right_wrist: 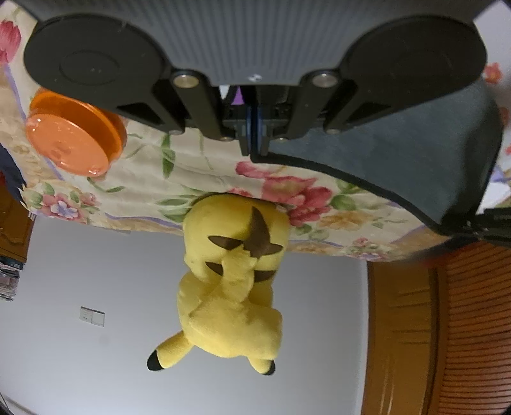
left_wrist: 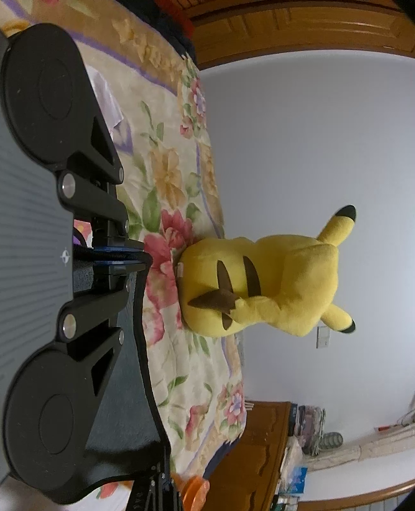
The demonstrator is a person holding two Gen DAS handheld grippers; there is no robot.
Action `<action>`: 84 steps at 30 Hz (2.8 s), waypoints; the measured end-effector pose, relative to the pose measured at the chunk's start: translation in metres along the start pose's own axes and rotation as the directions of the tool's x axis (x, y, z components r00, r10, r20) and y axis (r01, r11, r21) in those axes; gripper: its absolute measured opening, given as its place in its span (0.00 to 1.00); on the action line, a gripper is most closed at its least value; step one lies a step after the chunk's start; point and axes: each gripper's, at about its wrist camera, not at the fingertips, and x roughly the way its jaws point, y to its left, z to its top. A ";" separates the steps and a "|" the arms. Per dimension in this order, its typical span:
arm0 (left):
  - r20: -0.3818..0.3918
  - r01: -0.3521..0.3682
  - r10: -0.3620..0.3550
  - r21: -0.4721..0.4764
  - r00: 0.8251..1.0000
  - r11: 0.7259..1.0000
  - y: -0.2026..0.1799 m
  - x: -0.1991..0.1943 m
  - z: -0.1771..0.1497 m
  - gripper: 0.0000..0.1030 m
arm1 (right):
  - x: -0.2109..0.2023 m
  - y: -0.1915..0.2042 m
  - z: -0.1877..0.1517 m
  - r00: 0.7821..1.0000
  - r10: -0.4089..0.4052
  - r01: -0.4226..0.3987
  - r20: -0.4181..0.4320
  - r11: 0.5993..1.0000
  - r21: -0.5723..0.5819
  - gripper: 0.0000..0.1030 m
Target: Fold towel
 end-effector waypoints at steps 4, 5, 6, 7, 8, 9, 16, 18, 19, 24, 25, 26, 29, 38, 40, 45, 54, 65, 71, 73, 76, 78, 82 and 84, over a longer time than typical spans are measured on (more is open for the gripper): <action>-0.016 -0.016 0.016 0.009 1.000 1.000 -0.001 0.018 -0.007 0.08 | 0.015 0.000 -0.006 1.000 -0.021 0.020 -0.023 1.000 -0.016 0.04; -0.020 -0.019 0.020 0.018 1.000 1.000 -0.002 0.022 -0.009 0.08 | 0.019 -0.001 -0.008 0.999 -0.023 0.022 -0.028 1.000 -0.018 0.04; -0.023 -0.022 0.023 0.020 0.999 1.000 -0.002 0.026 -0.011 0.08 | 0.023 -0.001 -0.009 0.999 -0.027 0.026 -0.032 0.999 -0.022 0.04; -0.029 -0.024 0.025 0.024 0.999 0.999 -0.002 0.030 -0.012 0.08 | 0.028 -0.001 -0.010 0.999 -0.029 0.028 -0.038 0.999 -0.025 0.04; -0.038 -0.027 0.028 0.033 0.999 0.999 -0.003 0.034 -0.014 0.08 | 0.032 0.000 -0.012 0.999 -0.029 0.028 -0.044 0.999 -0.026 0.04; -0.045 -0.028 0.030 0.037 0.999 0.999 -0.003 0.037 -0.016 0.08 | 0.036 0.000 -0.013 0.998 -0.030 0.028 -0.050 0.999 -0.028 0.04; -0.108 -0.021 0.024 0.028 0.994 0.999 -0.004 0.055 -0.032 0.09 | 0.054 0.002 -0.023 0.994 -0.037 0.033 -0.105 0.999 -0.037 0.05; -0.120 -0.022 0.024 0.020 0.993 1.000 -0.004 0.056 -0.035 0.14 | 0.055 0.003 -0.025 0.992 -0.041 0.036 -0.120 0.998 -0.044 0.06; -0.124 -0.019 0.021 0.013 0.992 1.000 -0.004 0.056 -0.036 0.20 | 0.056 0.003 -0.026 0.992 -0.043 0.038 -0.122 0.998 -0.044 0.07; -0.133 -0.020 0.021 0.004 0.991 1.000 -0.003 0.050 -0.039 0.34 | 0.049 0.002 -0.028 0.990 -0.033 0.029 -0.135 0.999 -0.033 0.40; -0.137 -0.018 0.019 0.005 0.990 1.000 -0.004 0.047 -0.040 0.35 | 0.046 0.002 -0.028 0.990 -0.028 0.024 -0.135 0.999 -0.027 0.47; -0.140 -0.017 0.018 0.007 0.990 1.000 -0.004 0.044 -0.040 0.36 | 0.043 0.003 -0.029 0.991 -0.025 0.022 -0.134 0.999 -0.024 0.49; -0.152 -0.007 0.008 0.005 0.988 1.000 -0.006 0.033 -0.042 0.40 | 0.030 0.006 -0.028 0.990 -0.016 0.013 -0.139 1.000 -0.019 0.49; -0.174 0.016 -0.013 0.016 0.985 1.000 -0.013 -0.013 -0.045 0.47 | -0.018 0.026 -0.017 0.991 0.038 -0.036 -0.126 0.999 0.020 0.49; -0.175 0.021 -0.016 0.026 0.984 0.999 -0.016 -0.024 -0.044 0.49 | -0.031 0.031 -0.015 0.991 0.048 -0.045 -0.122 0.999 0.030 0.49; -0.167 0.034 -0.028 0.028 0.986 0.999 -0.020 -0.055 -0.041 0.56 | -0.061 0.039 -0.008 0.992 0.060 -0.056 -0.107 0.998 0.043 0.49; -0.163 0.049 -0.044 0.025 0.986 0.998 -0.025 -0.105 -0.037 0.65 | -0.105 0.047 -0.004 0.994 0.053 -0.047 -0.092 0.997 0.060 0.49; -0.147 0.033 -0.032 0.002 0.989 0.999 -0.033 -0.161 -0.023 0.74 | -0.150 0.052 0.001 0.997 0.027 -0.021 -0.077 0.997 0.080 0.54; -0.119 0.025 -0.025 -0.001 0.993 1.000 -0.042 -0.193 -0.009 0.89 | -0.180 0.056 0.004 0.998 0.012 -0.007 -0.062 0.997 0.081 0.63; -0.106 0.024 -0.024 0.000 0.994 1.000 -0.045 -0.203 -0.004 0.92 | -0.189 0.056 0.006 0.998 0.012 -0.007 -0.056 0.997 0.081 0.63; -0.094 0.031 -0.031 -0.002 0.995 1.000 -0.050 -0.216 0.002 0.97 | -0.201 0.057 0.008 0.999 0.009 -0.005 -0.045 0.996 0.084 0.67; -0.084 0.033 -0.032 0.007 0.996 0.999 -0.054 -0.225 0.006 1.00 | -0.208 0.057 0.009 0.999 0.007 -0.003 -0.040 0.996 0.089 0.71; -0.071 0.038 -0.037 0.017 0.997 0.999 -0.063 -0.243 0.013 1.00 | -0.223 0.058 0.011 1.000 0.001 0.001 -0.021 0.996 0.089 0.81; -0.071 0.046 -0.045 0.010 0.996 0.999 -0.065 -0.249 0.016 1.00 | -0.229 0.057 0.012 1.000 0.002 -0.001 -0.019 0.996 0.092 0.83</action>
